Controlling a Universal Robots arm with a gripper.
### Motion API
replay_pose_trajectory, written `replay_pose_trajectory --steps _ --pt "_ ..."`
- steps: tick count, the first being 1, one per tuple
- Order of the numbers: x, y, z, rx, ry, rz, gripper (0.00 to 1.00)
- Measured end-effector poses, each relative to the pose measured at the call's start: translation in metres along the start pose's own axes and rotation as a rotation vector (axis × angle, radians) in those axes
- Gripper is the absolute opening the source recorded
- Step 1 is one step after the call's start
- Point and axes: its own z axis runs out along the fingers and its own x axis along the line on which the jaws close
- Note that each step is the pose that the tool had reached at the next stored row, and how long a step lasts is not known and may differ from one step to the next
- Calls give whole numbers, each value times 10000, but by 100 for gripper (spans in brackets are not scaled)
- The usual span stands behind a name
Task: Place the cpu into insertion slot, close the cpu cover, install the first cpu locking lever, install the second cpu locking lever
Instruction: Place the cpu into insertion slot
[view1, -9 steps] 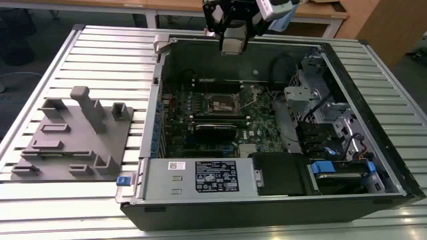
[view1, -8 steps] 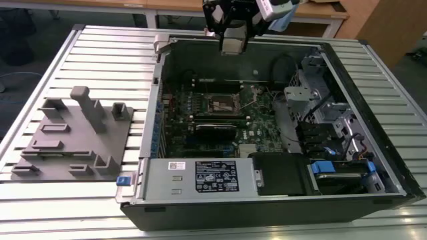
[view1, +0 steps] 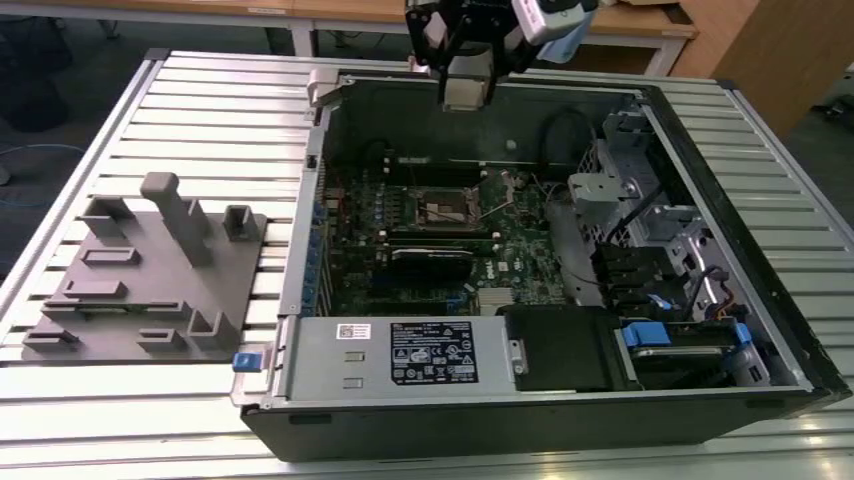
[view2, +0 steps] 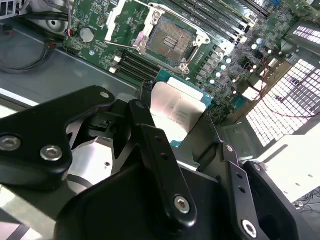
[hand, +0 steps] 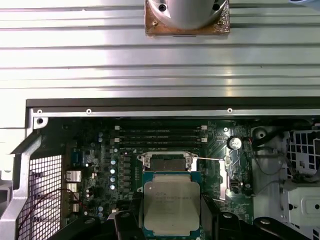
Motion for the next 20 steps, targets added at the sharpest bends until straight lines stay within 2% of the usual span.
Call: replay_pose_trajectory --steps 20 --pt "-1 -4 51 0 -1 0 54"
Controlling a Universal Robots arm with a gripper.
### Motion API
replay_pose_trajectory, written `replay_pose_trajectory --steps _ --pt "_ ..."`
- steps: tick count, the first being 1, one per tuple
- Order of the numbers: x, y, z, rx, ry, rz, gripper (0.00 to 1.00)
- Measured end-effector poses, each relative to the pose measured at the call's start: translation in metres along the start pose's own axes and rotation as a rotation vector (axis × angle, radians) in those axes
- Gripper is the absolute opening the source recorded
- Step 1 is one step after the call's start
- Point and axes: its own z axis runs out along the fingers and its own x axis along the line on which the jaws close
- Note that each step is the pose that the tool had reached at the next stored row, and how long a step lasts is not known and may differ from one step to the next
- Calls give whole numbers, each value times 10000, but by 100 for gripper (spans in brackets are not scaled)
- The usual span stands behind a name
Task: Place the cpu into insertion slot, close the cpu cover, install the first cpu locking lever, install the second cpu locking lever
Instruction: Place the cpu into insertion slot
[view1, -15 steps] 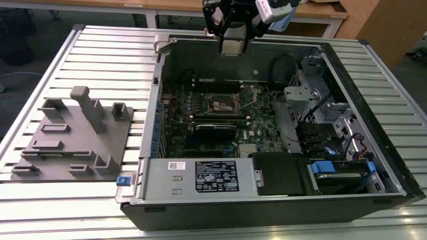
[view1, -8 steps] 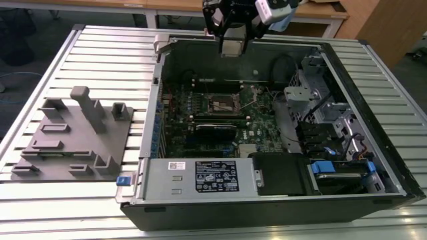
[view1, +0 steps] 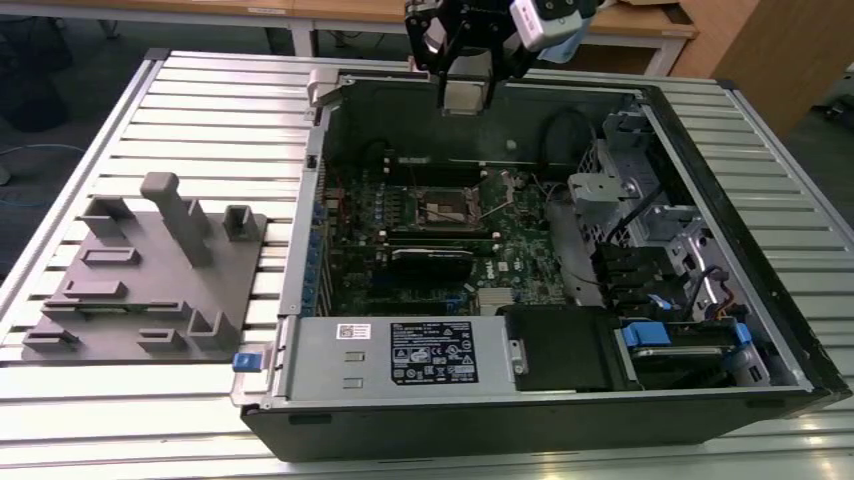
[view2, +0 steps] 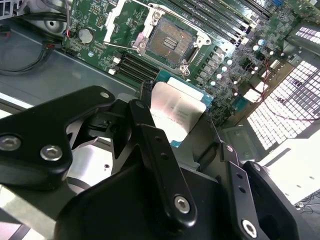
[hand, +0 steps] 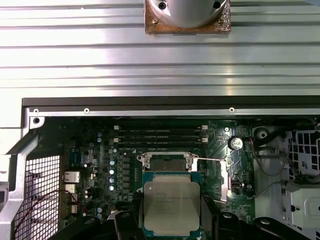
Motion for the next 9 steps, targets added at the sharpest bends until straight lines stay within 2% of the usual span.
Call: replay_pose_trajectory --steps 9 --pt "0 -2 23 -2 0 0 54"
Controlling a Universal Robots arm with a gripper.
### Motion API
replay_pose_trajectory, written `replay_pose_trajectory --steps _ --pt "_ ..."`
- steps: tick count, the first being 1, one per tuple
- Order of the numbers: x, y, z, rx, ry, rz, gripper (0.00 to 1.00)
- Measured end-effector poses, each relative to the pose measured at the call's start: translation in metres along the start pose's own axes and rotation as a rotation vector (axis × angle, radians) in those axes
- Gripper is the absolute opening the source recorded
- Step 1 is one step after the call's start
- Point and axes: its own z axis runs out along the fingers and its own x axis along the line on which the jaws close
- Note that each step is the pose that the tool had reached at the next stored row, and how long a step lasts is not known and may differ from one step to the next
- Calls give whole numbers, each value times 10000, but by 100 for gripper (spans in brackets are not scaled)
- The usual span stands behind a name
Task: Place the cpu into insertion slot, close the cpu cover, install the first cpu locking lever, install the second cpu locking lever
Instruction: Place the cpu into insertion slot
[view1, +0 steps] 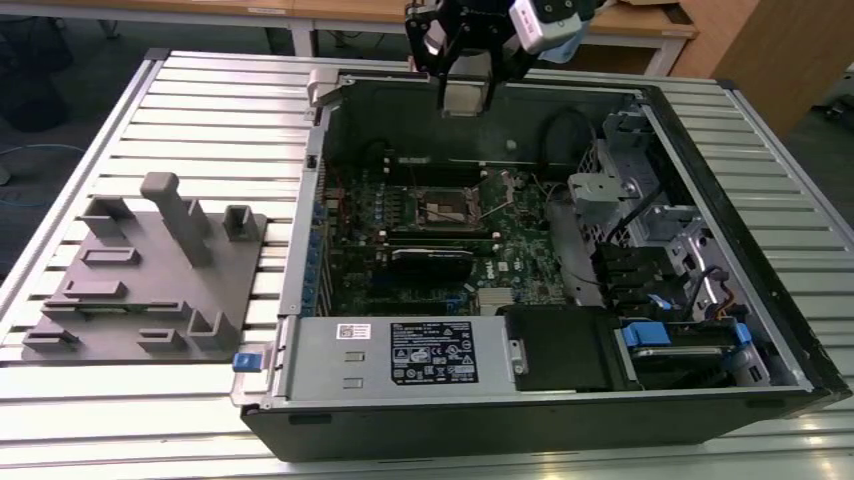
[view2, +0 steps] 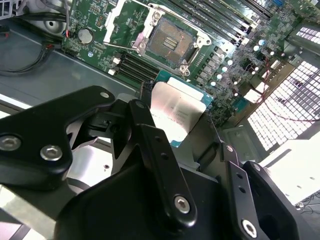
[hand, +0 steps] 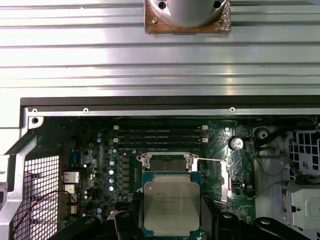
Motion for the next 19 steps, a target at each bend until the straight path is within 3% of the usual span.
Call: replay_pose_trajectory --steps 19 --pt "-2 -8 89 2 1 0 54"
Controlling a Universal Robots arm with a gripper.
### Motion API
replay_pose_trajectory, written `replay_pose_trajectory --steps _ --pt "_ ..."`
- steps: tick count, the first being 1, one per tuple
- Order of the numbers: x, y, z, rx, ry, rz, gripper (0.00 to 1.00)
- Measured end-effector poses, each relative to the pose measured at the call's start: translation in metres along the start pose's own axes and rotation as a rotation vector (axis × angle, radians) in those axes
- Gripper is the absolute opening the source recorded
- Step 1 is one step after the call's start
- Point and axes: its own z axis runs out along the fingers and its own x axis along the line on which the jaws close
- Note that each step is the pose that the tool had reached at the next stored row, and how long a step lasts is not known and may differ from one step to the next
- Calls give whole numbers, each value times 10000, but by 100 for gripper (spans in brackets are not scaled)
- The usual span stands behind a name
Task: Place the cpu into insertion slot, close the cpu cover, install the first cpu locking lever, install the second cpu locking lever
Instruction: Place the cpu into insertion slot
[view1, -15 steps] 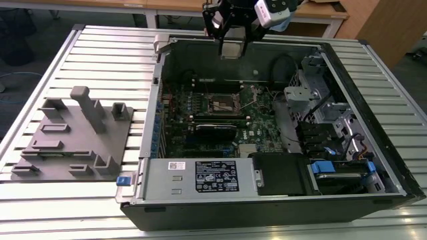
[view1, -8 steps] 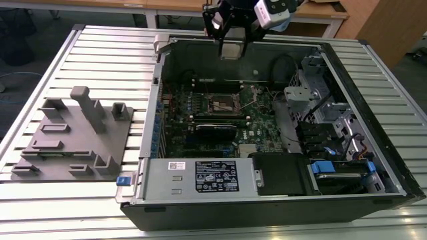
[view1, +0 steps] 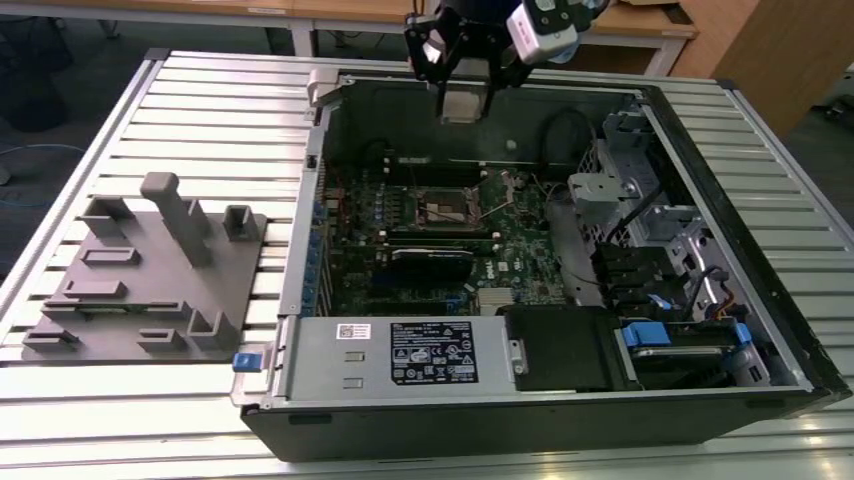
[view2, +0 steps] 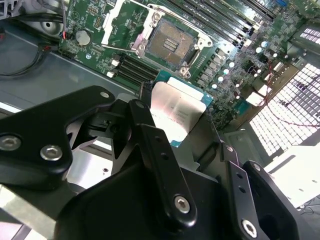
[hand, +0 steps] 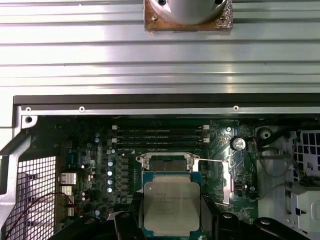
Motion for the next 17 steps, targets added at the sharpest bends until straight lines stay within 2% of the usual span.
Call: replay_pose_trajectory --steps 5,17 --pt "-1 -3 36 2 1 1 54" --pt "-1 -6 61 4 2 1 54"
